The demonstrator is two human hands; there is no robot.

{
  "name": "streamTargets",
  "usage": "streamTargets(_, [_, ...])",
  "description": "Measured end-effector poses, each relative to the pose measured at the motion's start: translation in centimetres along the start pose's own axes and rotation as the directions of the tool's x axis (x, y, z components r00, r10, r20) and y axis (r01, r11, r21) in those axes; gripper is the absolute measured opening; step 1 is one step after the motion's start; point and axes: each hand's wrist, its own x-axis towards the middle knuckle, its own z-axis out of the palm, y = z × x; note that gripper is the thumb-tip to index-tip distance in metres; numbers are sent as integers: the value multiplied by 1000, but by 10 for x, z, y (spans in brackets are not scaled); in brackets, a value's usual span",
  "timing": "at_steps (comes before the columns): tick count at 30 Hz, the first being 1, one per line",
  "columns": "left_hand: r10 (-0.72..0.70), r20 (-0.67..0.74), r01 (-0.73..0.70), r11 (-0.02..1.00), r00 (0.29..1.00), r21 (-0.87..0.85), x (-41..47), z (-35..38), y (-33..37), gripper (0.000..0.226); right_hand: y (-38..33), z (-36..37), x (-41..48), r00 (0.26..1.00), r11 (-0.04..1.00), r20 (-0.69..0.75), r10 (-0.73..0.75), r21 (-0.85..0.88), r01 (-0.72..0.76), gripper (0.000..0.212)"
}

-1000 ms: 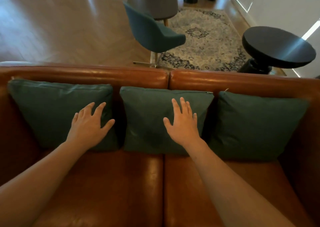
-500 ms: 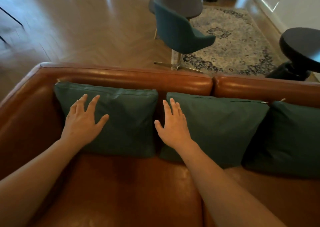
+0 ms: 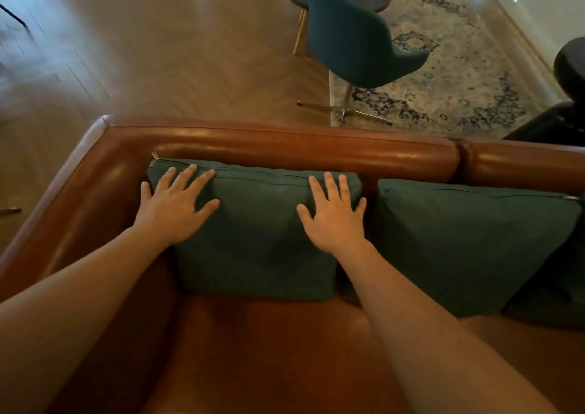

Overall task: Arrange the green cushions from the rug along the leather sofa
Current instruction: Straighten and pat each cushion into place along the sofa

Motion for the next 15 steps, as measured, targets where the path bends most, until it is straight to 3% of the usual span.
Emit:
streamTargets(5, [-37,-72,36,999,997,-15,9,7,-14,95,2,7,3,999,999,-3,38,2,-38,71])
streamTargets(9, [-97,-76,91,992,992,-82,22,7,-28,120,7,9,7,989,995,-118,88,-42,-93,84])
streamTargets(15, [-118,133,140,976,984,-166,44,9,-42,138,23,9,17,994,992,18,110,56,-111,94])
